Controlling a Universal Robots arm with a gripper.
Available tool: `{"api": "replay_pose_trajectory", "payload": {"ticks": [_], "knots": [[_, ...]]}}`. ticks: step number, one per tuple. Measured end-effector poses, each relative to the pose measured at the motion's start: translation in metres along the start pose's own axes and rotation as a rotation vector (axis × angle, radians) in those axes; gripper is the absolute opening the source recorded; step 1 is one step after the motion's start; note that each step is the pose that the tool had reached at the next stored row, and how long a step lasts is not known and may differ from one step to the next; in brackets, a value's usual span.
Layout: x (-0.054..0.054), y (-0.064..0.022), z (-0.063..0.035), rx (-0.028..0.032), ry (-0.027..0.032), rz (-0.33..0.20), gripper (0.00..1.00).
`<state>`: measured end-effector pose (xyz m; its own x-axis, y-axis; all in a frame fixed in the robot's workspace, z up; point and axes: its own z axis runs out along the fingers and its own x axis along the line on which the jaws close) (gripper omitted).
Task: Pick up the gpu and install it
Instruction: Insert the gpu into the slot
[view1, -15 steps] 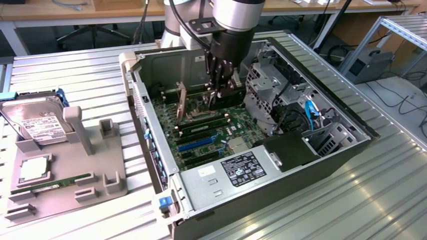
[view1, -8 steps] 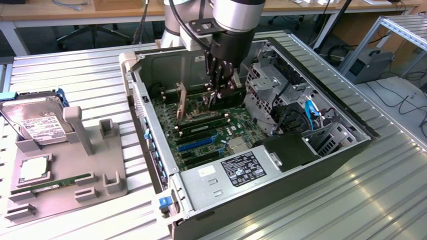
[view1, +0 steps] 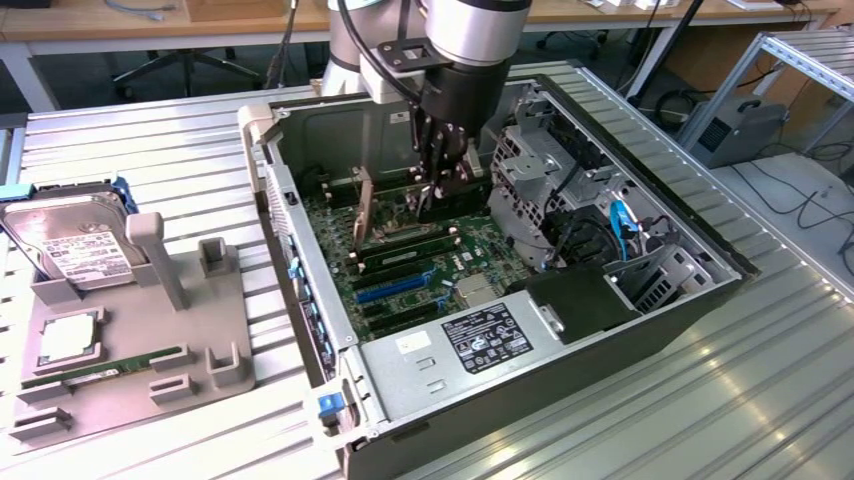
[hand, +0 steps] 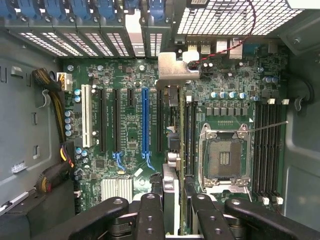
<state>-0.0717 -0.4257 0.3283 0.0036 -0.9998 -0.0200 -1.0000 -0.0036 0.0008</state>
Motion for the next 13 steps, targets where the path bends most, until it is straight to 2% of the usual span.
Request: {"api": "replay_pose_trajectory", "payload": {"ticks": [13], "knots": [[0.0022,0.0041,0.0021,0.0001,-0.0001,0.0,0.27]]}}
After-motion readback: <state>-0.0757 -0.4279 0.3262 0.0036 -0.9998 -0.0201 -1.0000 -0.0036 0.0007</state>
